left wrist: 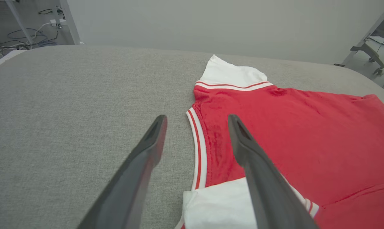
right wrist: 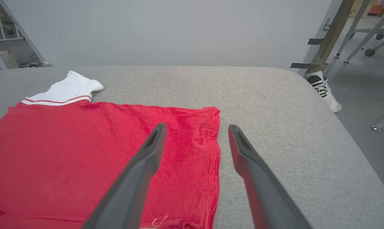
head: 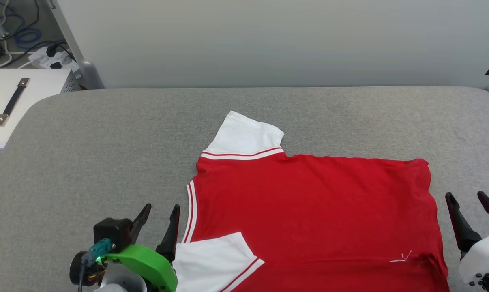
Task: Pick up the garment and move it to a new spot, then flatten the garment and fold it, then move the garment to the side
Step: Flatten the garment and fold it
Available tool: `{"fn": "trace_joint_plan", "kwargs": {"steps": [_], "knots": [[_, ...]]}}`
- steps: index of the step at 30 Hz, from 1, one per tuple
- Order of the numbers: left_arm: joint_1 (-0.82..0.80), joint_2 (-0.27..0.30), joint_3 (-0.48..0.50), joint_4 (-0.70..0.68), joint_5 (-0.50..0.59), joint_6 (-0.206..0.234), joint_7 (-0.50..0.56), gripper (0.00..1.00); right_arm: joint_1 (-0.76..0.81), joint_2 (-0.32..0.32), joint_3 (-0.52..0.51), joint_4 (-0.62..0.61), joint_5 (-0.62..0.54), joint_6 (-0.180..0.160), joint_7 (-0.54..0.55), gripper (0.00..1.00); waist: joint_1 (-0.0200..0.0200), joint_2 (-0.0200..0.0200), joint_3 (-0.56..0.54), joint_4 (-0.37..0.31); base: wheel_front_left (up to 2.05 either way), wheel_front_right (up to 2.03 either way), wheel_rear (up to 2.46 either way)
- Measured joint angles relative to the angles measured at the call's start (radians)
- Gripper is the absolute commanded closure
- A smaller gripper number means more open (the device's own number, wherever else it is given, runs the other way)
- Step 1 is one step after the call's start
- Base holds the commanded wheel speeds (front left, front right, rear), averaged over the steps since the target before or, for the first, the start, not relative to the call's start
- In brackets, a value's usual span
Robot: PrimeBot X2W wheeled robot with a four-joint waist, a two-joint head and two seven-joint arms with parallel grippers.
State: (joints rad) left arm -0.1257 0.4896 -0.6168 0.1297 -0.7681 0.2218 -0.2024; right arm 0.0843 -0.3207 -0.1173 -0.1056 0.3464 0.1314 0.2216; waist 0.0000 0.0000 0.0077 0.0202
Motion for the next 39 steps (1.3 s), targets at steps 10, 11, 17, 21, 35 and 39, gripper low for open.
{"fn": "trace_joint_plan", "kwargs": {"steps": [10,11,17,21,35,39], "knots": [[0.055,-0.131,0.218,-0.118,0.2,-0.11,-0.054,0.0,0.024,0.076,0.02,-0.037,-0.054,0.0,-0.256,0.0,0.0,0.0,-0.001,-0.007,0.0,0.0,0.0],[0.074,-0.151,0.24,-0.122,0.23,-0.13,-0.054,0.0,0.026,0.087,0.021,-0.036,-0.06,0.0,-0.284,0.0,0.0,0.0,0.0,-0.007,0.0,0.0,0.0],[0.136,-0.258,0.341,-0.106,0.353,-0.229,-0.054,0.0,0.033,0.141,0.02,-0.016,-0.102,0.0,-0.419,0.0,0.0,0.0,0.012,-0.007,0.0,0.0,0.0],[0.142,-0.322,0.404,-0.091,0.405,-0.279,-0.054,0.0,0.036,0.162,0.033,0.006,-0.111,0.0,-0.438,0.0,0.0,0.0,0.021,-0.012,0.0,0.0,0.0],[-0.022,-0.345,0.452,-0.015,0.483,-0.343,-0.052,0.0,-0.037,0.167,0.092,0.021,-0.113,0.0,-0.452,0.0,0.0,0.0,0.133,-0.064,0.0,0.0,0.0],[-0.189,-0.271,0.379,0.04,0.379,-0.346,0.091,0.0,-0.07,0.175,0.121,0.003,-0.114,0.0,-0.444,0.0,0.0,0.0,0.187,-0.088,0.0,0.0,0.0]]}}
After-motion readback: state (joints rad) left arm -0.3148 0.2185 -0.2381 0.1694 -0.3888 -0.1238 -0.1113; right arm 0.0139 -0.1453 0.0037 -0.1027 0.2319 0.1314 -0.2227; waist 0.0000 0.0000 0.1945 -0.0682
